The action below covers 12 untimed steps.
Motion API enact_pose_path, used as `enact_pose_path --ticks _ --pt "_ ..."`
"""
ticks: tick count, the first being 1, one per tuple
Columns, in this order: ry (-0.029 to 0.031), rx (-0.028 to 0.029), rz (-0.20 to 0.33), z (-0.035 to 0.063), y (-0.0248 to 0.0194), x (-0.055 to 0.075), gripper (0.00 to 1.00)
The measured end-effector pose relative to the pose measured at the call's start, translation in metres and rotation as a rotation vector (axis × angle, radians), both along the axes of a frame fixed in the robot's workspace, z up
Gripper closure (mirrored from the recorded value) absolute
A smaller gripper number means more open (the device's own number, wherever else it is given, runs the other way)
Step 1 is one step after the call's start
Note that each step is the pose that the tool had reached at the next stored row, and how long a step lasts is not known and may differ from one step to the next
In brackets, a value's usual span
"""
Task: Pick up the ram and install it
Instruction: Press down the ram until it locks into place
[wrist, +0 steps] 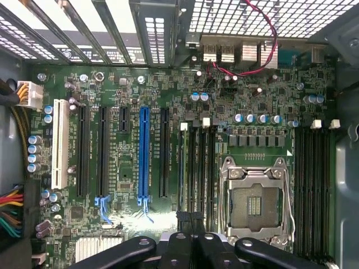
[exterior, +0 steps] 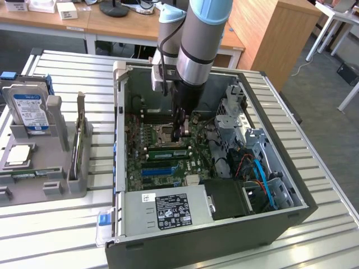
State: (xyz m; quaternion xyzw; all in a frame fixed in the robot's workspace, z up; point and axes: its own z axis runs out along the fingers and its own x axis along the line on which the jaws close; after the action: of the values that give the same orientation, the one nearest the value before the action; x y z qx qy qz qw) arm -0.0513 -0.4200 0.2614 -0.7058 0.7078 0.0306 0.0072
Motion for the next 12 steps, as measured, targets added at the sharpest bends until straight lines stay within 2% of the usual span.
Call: enact_pose_path --ticks 12 --pt "0.0 0.0001 0.0 0.0 0.0 0.0 0.89"
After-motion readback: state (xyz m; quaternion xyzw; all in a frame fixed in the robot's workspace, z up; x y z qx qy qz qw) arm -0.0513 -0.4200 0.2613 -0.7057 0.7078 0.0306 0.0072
